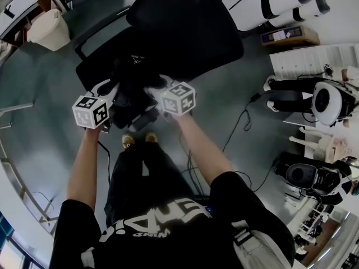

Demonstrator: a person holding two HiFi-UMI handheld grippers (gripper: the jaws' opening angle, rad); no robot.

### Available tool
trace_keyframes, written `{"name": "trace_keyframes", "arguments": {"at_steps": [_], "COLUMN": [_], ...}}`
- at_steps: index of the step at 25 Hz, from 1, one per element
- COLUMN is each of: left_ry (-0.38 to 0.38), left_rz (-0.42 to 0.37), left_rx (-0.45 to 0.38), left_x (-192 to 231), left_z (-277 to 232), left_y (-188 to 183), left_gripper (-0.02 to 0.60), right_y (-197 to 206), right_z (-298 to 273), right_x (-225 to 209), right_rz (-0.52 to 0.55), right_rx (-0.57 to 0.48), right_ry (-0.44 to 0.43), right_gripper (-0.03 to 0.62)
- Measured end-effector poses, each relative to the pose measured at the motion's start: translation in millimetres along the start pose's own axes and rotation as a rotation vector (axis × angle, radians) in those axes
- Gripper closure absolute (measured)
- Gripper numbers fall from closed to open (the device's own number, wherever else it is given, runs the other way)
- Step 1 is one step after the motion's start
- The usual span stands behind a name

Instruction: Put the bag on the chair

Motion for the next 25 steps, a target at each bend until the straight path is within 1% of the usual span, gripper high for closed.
{"name": "trace_keyframes", "arguments": {"at_steps": [5,10,13,16,18,20,25], "left_ry": [-0.019,-0.085,-0.121,-0.148,-0.172,-0.196,-0.182], "left_rz": [0.0,-0.009,-0.013,-0.019,-0.018,-0.025,-0.039], "left_rx": [0.0,-0.008,-0.009,-0.005,-0.014,-0.024,-0.019], "left_x": [-5.1,-10.2,-13.0,-15.5,-14.6,-13.5,-26.8], "left_z": [5.7,12.5,18.4,26.0,32.0,37.9,51.9], "left_y": [12.5,16.5,19.3,20.4,22.7,25.7,30.4], "left_gripper": [0.514,0.475,0.438,0.4,0.361,0.295,0.288], "right_y": [11.5,12.7,13.6,12.0,12.5,13.6,11.2], "right_z": [9.7,17.2,23.3,31.6,36.2,40.8,57.4], "right_x": [8.4,14.9,18.2,20.0,23.0,26.8,39.4], "right_rz": [-0.002,0.017,0.018,0.005,-0.002,-0.007,-0.001], "right_rx": [-0.001,0.017,0.026,0.024,0.019,0.014,0.004], "right_ry": [0.02,0.048,0.064,0.087,0.095,0.099,0.101], "right_gripper": [0.464,0.434,0.401,0.338,0.318,0.303,0.29]}}
Point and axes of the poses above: the fingertips, and each gripper's own axes: z backward along the fingers, x to its left, y out of its underside, the point moved 6 cm from there along z, backward along the fingers, and after that the axes turned 9 degrees about z, right-handed, at the moved point
